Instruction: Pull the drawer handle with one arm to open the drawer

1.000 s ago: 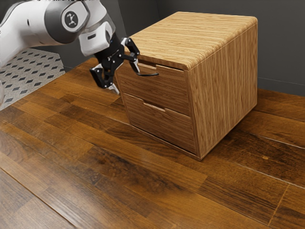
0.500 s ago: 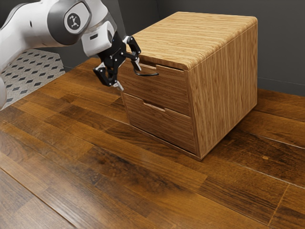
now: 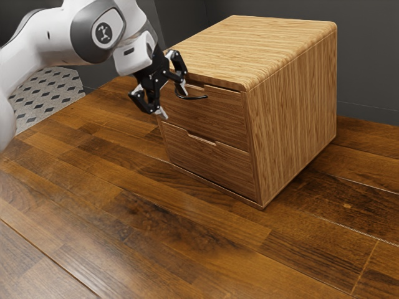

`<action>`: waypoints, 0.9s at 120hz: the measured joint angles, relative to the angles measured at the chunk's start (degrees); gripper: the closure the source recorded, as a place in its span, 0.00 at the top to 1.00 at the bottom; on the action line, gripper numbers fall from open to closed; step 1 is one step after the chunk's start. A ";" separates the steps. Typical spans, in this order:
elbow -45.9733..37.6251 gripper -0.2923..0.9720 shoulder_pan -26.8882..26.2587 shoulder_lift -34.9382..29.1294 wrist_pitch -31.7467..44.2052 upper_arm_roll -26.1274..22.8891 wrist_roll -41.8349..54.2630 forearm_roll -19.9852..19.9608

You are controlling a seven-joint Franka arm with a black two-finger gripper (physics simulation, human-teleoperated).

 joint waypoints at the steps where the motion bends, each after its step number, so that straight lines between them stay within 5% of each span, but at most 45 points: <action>1: 0.00 0.62 0.00 0.00 0.01 0.00 -0.01 0.00; 108: -0.11 0.34 -0.11 -0.30 -0.51 0.12 -2.76 -0.57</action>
